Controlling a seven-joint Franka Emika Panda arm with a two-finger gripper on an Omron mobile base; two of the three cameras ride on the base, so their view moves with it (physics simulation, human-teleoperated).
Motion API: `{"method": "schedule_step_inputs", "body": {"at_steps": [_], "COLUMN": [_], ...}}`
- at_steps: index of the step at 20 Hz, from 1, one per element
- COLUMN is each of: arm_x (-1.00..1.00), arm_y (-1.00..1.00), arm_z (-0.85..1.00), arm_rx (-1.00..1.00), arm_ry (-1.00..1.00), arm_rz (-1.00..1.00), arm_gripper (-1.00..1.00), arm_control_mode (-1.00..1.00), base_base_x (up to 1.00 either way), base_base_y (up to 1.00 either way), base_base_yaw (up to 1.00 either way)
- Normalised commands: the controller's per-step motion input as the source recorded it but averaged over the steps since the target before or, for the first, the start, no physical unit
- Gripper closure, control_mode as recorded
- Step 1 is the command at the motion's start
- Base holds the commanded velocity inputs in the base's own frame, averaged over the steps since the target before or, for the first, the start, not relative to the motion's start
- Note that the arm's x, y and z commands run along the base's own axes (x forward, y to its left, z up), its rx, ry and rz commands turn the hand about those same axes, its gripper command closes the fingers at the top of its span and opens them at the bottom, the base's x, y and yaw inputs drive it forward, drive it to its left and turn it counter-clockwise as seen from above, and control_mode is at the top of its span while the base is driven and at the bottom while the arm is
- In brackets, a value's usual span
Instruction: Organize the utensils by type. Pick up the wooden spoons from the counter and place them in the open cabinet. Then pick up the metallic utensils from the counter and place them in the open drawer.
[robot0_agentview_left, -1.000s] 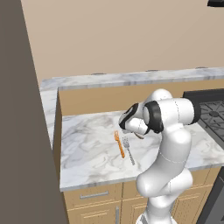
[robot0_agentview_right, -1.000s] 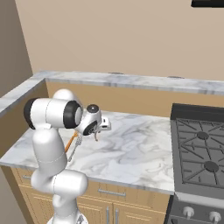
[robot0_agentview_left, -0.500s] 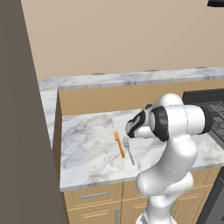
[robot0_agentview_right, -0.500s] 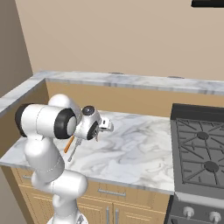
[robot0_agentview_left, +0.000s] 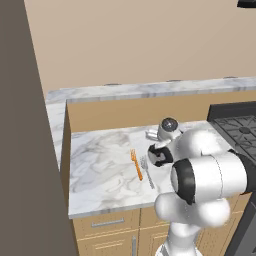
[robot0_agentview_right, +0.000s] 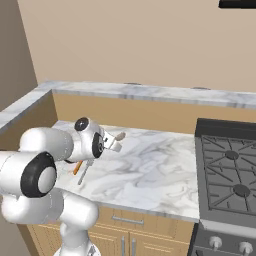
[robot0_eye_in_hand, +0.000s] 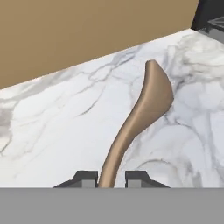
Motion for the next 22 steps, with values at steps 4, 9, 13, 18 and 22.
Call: {"method": "schedule_step_inputs", "body": {"at_steps": [4,9,13,18,22], "arm_x": [-0.59,-0.21,-0.35,-0.85,-1.0], "arm_y": [0.0,-0.25,-0.2,-0.05,-0.06], "arm_z": [0.99,1.0,0.93,0.41,0.0], "arm_rx": [0.23,0.35,0.38,0.26,0.17], "arm_ry": [-0.11,-0.18,-0.25,-0.21,-0.16], "arm_rz": [-0.28,-0.09,0.0,-0.05,-0.18], "arm_gripper": [1.0,1.0,1.0,1.0,1.0], "arm_control_mode": [-1.0,-1.0,-1.0,-1.0,-1.0], "base_base_x": [0.0,0.0,0.0,0.0,0.0], "base_base_y": [0.0,0.0,0.0,0.0,0.0], "base_base_yaw": [0.0,0.0,0.0,0.0,0.0]}}
